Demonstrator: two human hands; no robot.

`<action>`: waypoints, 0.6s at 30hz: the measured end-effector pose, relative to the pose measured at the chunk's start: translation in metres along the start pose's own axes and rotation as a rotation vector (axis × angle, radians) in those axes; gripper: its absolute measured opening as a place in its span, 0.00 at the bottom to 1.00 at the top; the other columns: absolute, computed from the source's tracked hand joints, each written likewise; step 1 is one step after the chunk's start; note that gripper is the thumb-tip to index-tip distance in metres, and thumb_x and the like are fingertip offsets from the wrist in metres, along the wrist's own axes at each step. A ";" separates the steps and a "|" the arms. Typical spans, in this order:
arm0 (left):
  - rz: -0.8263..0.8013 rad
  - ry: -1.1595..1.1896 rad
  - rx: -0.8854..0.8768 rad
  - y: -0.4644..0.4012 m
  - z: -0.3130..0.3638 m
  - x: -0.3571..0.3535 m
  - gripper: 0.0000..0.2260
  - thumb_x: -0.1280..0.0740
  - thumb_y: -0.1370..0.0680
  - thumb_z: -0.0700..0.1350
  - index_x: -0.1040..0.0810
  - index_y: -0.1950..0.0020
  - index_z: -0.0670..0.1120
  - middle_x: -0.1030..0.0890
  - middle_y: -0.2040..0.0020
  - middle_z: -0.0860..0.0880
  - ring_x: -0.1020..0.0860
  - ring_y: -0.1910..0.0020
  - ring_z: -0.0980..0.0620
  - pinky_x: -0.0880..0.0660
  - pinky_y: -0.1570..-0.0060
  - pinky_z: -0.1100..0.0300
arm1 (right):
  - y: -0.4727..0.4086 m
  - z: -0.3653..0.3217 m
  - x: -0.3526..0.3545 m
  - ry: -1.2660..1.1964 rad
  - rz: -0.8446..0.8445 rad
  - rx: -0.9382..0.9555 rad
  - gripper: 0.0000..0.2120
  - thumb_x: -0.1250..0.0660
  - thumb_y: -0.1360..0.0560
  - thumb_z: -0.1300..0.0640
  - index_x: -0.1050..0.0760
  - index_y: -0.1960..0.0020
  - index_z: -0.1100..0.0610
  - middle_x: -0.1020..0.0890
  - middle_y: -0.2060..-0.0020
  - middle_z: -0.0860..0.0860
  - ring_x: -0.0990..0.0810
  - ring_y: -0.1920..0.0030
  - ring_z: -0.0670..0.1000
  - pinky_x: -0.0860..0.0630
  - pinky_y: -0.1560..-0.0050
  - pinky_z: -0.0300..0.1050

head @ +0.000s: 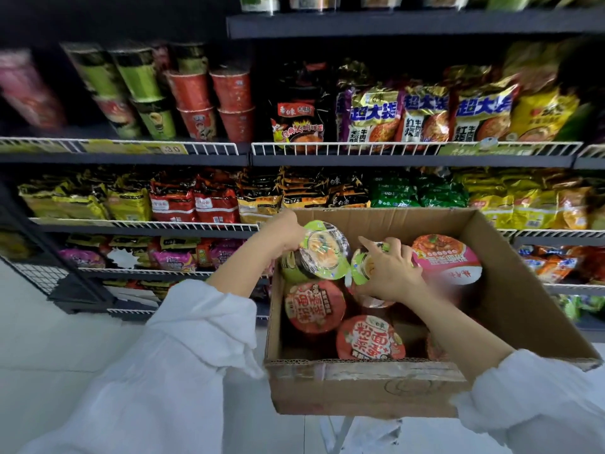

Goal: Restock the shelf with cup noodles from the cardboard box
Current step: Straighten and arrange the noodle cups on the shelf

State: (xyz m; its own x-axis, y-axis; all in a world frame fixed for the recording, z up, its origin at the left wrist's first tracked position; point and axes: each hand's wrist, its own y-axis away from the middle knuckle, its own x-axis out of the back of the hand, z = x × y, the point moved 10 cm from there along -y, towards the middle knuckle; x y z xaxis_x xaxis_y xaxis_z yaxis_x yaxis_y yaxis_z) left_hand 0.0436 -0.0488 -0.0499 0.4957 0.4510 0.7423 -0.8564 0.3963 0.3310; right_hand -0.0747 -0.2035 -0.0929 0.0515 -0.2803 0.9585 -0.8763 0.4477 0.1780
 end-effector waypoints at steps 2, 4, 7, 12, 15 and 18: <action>0.026 0.158 -0.017 0.003 0.003 0.018 0.07 0.43 0.20 0.36 0.32 0.44 0.35 0.31 0.59 0.46 0.29 0.60 0.49 0.33 0.63 0.59 | -0.002 -0.006 0.019 -0.031 0.053 -0.006 0.49 0.27 0.36 0.41 0.54 0.25 0.37 0.47 0.29 0.56 0.48 0.29 0.62 0.34 0.37 0.65; 0.038 0.310 -0.024 0.005 0.004 0.032 0.05 0.41 0.20 0.38 0.33 0.47 0.36 0.30 0.55 0.45 0.28 0.59 0.50 0.31 0.57 0.58 | -0.002 -0.011 0.031 -0.027 0.077 -0.019 0.48 0.27 0.37 0.43 0.53 0.26 0.37 0.46 0.30 0.57 0.47 0.29 0.62 0.33 0.37 0.65; 0.045 0.529 -0.050 0.006 0.002 0.058 0.11 0.38 0.20 0.38 0.32 0.40 0.34 0.29 0.61 0.46 0.30 0.67 0.54 0.27 0.58 0.60 | -0.003 -0.032 0.053 -0.054 0.128 0.009 0.47 0.28 0.37 0.45 0.52 0.27 0.37 0.47 0.28 0.56 0.48 0.29 0.63 0.35 0.36 0.66; 0.094 0.641 -0.146 0.010 -0.013 0.114 0.06 0.40 0.20 0.37 0.26 0.48 0.35 0.26 0.53 0.43 0.29 0.63 0.55 0.27 0.56 0.62 | -0.011 -0.093 0.095 -0.114 0.228 0.094 0.46 0.28 0.36 0.47 0.52 0.27 0.34 0.49 0.27 0.56 0.51 0.27 0.63 0.39 0.35 0.69; 0.171 0.593 -0.208 0.012 -0.033 0.155 0.05 0.41 0.19 0.39 0.28 0.54 0.42 0.26 0.55 0.45 0.27 0.59 0.52 0.27 0.46 0.54 | -0.019 -0.139 0.111 -0.109 0.271 0.148 0.45 0.28 0.34 0.43 0.53 0.26 0.34 0.48 0.28 0.55 0.50 0.28 0.63 0.40 0.35 0.70; 0.224 0.549 -0.214 0.006 -0.068 0.195 0.14 0.41 0.19 0.43 0.31 0.34 0.44 0.26 0.46 0.48 0.26 0.52 0.52 0.30 0.52 0.58 | -0.030 -0.197 0.115 -0.103 0.275 0.195 0.46 0.28 0.35 0.45 0.53 0.26 0.34 0.46 0.30 0.55 0.49 0.29 0.62 0.40 0.36 0.70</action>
State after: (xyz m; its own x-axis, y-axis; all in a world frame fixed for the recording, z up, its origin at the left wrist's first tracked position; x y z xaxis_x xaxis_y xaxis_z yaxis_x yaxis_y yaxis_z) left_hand 0.1450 0.0958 0.0566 0.3580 0.8639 0.3542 -0.9283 0.3700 0.0358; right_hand 0.0521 -0.0825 0.0562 -0.2386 -0.2605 0.9355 -0.9264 0.3501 -0.1387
